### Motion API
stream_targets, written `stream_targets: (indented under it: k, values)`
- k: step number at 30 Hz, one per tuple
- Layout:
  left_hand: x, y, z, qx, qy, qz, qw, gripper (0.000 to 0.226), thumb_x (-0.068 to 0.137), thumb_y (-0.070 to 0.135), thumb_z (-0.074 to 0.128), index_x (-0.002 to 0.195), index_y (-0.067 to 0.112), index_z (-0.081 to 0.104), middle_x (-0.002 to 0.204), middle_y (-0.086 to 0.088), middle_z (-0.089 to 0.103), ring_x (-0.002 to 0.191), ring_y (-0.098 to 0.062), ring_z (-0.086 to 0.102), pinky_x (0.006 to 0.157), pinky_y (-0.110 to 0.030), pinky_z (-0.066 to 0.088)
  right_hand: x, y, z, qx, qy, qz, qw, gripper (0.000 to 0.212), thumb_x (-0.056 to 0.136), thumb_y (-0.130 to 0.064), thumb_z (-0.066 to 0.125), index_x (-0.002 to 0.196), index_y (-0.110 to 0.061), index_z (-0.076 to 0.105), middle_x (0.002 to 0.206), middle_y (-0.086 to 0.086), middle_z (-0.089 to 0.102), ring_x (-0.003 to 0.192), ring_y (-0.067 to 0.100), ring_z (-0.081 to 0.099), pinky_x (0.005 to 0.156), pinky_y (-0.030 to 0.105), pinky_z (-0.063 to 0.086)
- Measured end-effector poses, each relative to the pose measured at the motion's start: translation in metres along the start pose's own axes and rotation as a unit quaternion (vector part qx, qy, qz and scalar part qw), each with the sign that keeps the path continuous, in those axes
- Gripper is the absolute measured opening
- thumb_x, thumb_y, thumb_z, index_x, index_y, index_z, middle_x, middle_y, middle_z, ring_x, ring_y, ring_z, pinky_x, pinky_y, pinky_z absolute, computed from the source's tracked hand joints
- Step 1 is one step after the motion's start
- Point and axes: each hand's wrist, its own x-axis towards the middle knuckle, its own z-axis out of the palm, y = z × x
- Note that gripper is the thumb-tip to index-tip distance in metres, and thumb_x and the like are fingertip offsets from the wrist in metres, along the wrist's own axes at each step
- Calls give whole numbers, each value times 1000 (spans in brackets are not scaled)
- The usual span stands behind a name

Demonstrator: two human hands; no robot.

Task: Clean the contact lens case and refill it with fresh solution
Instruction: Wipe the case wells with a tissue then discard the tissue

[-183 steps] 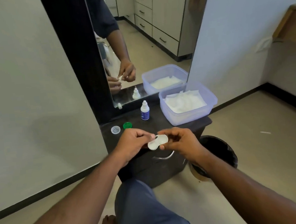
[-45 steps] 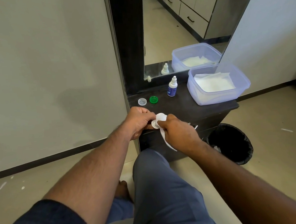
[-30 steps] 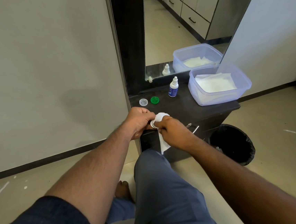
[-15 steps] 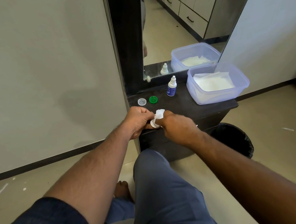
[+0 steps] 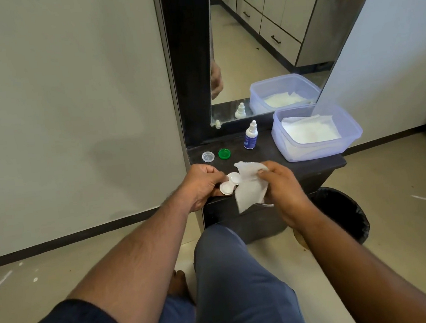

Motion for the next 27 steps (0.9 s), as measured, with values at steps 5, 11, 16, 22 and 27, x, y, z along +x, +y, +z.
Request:
stream_targets:
  k: [5, 11, 16, 22, 27]
  values:
    - [0, 0, -1, 2, -3, -5, 1000, 6, 80, -6, 67, 78, -5, 61, 77, -19, 63, 61, -19, 67, 48, -26, 56, 5, 4, -3, 261, -33, 133, 956, 28, 92, -17, 54, 118, -9, 60, 115, 15, 67, 107, 32, 63, 89, 45, 52]
    - [1, -1, 0, -2, -6, 1, 1000, 13, 79, -8, 65, 70, -3, 58, 72, -18, 61, 58, -20, 65, 51, -29, 58, 12, 3, 11, 143, -1, 129, 981, 47, 75, -1, 75, 114, -16, 54, 111, 12, 61, 100, 27, 62, 73, 41, 56]
    - [0, -1, 0, -1, -10, 4, 1000, 14, 79, -8, 66, 71, -2, 57, 69, -16, 60, 53, -15, 63, 44, -22, 53, 14, 7, 13, -278, -3, -90, 956, 25, 86, -4, 63, 111, -8, 67, 98, 2, 62, 84, 9, 54, 69, 18, 39]
    - [0, 0, -1, -8, -22, 8, 1000, 17, 81, -8, 63, 68, 0, 57, 66, -15, 60, 51, -15, 64, 48, -25, 56, 17, 22, 15, -429, -63, -251, 865, 33, 82, -18, 71, 114, -10, 66, 108, 5, 57, 93, 15, 54, 78, 21, 37]
    - [-2, 2, -1, -3, -24, 3, 1000, 13, 81, -9, 64, 71, -3, 58, 70, -17, 61, 52, -15, 64, 45, -22, 53, 22, 18, 3, -510, -98, -398, 756, 31, 65, 7, 74, 92, -7, 74, 83, 11, 66, 74, 30, 62, 62, 30, 46]
